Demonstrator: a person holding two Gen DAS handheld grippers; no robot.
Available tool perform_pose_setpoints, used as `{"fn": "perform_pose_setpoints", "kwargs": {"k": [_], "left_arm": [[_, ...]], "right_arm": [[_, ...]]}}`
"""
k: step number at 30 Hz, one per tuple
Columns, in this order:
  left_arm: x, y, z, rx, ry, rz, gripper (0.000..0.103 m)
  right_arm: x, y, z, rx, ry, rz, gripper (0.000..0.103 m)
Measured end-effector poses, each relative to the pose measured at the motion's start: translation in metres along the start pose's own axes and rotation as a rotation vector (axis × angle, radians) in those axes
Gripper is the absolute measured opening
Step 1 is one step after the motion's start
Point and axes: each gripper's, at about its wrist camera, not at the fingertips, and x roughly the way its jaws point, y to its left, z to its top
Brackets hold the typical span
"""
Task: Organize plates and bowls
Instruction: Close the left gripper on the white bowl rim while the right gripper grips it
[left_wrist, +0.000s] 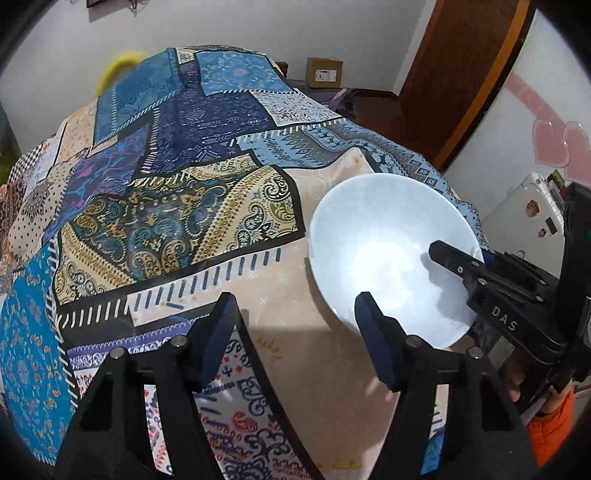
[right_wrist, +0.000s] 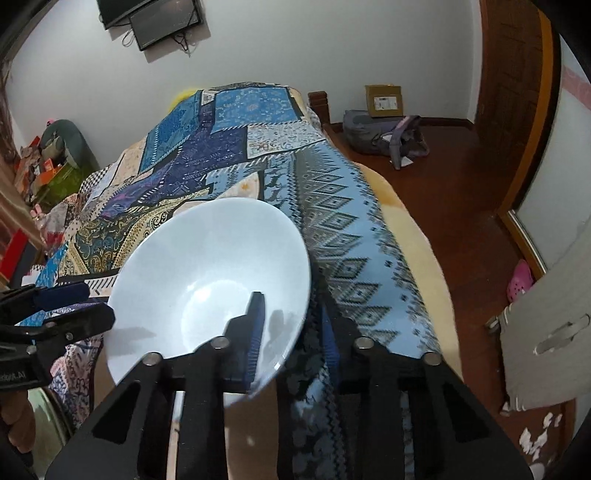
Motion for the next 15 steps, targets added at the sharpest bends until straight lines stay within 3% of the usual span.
{"fn": "perform_pose_setpoints", "kwargs": {"k": [6, 8, 15], "left_arm": [[0.017, -0.003, 0.002, -0.016, 0.041, 0.000, 0.054], [0.022, -0.002, 0.002, -0.026, 0.059, -0.002, 0.044], [0.034, -0.001, -0.005, -0.035, 0.108, -0.004, 0.026]], "right_arm": [[0.000, 0.012, -0.005, -0.044, -0.002, 0.019, 0.016], [0.000, 0.015, -0.008, -0.053, 0.006, 0.033, 0.016], [0.002, 0.027, -0.013, -0.081, 0.028, 0.063, 0.017]]}}
